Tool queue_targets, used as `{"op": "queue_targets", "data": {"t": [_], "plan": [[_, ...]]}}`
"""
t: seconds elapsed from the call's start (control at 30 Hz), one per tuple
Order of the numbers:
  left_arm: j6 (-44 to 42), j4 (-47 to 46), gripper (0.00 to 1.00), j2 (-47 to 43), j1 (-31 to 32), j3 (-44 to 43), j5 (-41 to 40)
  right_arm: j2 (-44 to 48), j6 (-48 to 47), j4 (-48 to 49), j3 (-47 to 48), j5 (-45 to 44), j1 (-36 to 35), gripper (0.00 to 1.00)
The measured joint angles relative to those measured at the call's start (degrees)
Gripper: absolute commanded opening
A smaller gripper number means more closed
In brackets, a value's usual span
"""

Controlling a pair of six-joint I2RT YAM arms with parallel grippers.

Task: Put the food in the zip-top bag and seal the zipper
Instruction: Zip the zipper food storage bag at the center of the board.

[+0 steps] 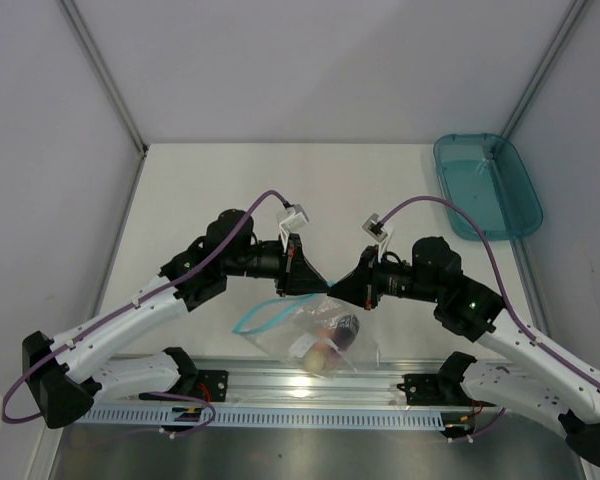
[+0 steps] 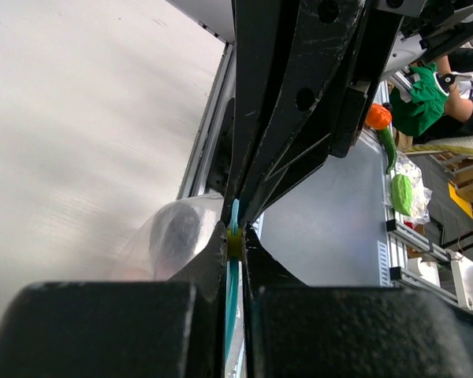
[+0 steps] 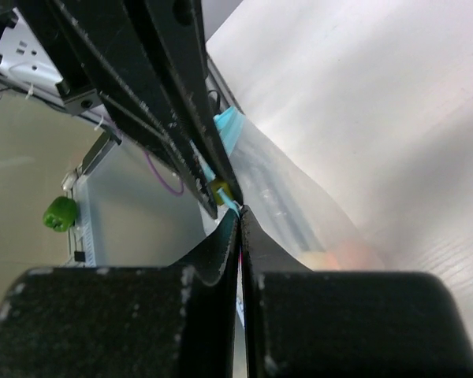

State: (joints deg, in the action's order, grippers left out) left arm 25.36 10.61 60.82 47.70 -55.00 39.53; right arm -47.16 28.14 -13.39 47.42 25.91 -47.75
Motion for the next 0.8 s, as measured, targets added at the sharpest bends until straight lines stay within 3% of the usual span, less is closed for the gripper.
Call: {"op": "queue_targets", "data": {"t": [0.53, 0.63, 0.73, 0.8], "plan": [[-1.68, 10.64, 0.01, -4.48, 0.61, -0.81, -6.19, 1.27, 1.29, 6.25, -1.55, -2.49, 1.62, 0.00], [-2.03, 11.89, 0.01, -4.46, 0.63, -1.27, -5.44, -2.45, -2.56, 4.28, 0.92, 3.54, 2.75, 0.26], [-2.38, 12.33, 0.01, -4.46, 0.66, -1.79, -4.02, -7.67, -8.33, -0.42, 5.97, 8.15, 3.13, 0.45], [-2.51, 12.70, 0.01, -4.46, 0.66, -2.40, -2.93, -10.21, -12.52, -3.82, 8.92, 11.76, 3.69, 0.47]]}}
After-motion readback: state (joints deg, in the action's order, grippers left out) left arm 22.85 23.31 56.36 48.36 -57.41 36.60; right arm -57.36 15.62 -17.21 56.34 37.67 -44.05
